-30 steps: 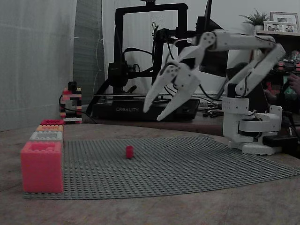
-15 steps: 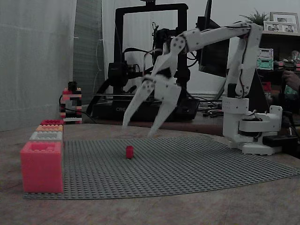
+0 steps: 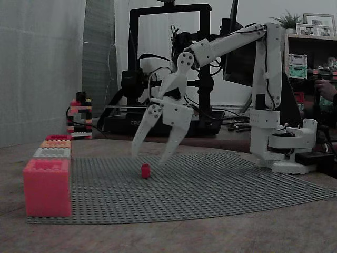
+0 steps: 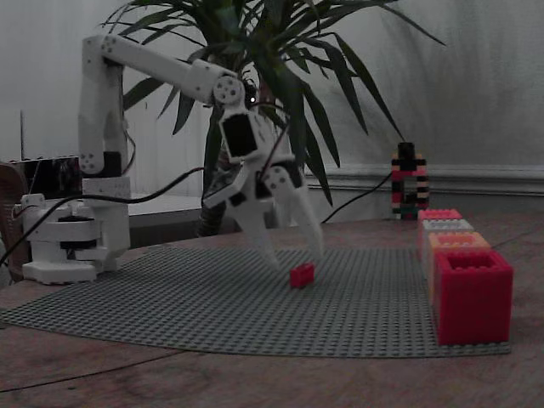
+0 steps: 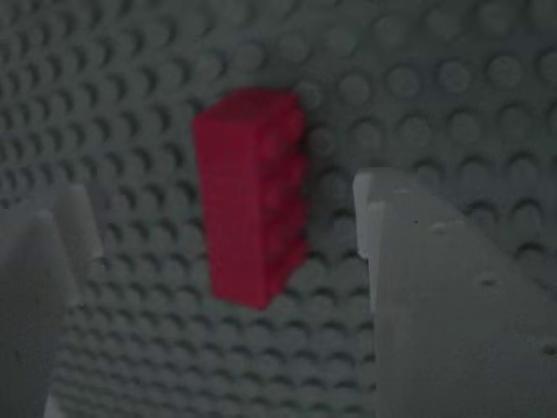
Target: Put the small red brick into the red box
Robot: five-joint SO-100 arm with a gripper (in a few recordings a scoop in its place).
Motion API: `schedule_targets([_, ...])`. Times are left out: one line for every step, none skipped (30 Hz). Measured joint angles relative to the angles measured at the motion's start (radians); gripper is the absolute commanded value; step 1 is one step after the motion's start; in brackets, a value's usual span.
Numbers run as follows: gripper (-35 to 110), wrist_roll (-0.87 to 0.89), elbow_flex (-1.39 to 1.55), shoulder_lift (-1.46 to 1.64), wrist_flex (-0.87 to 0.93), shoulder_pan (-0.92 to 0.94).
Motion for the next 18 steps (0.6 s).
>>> schedule_targets([25,0.0,-0.002,-0.008,0.0,0.0])
schedule_targets([25,0.0,-0.002,-0.012,-0.003,0.0])
schedule_targets([24,0.0,-0.005,-0.021,-0.011,-0.005])
schedule_targets([23,0.0,-0.011,-0.028,-0.015,-0.008])
schedule_targets([23,0.0,-0.015,-0.037,-0.018,-0.012])
schedule_targets([23,0.0,-0.018,-0.044,-0.02,-0.015])
schedule_targets([22,0.0,-0.025,-0.049,-0.02,-0.017])
schedule_targets([20,0.0,-0.029,-0.051,-0.021,-0.017])
schedule_targets([19,0.0,-0.032,-0.051,-0.025,-0.017])
schedule_targets([17,0.0,-0.035,-0.052,-0.029,-0.018])
schedule_targets([15,0.0,-0.037,-0.052,-0.034,-0.018])
schedule_targets([13,0.0,-0.037,-0.057,-0.041,-0.018])
schedule_targets([11,0.0,-0.037,-0.061,-0.049,-0.018])
schedule_targets([10,0.0,-0.037,-0.064,-0.051,-0.018])
schedule_targets([9,0.0,-0.037,-0.066,-0.054,-0.018])
schedule_targets([9,0.0,-0.037,-0.066,-0.057,-0.018])
schedule_targets([8,0.0,-0.037,-0.066,-0.057,-0.018])
schedule_targets([8,-0.002,-0.037,-0.066,-0.057,-0.018])
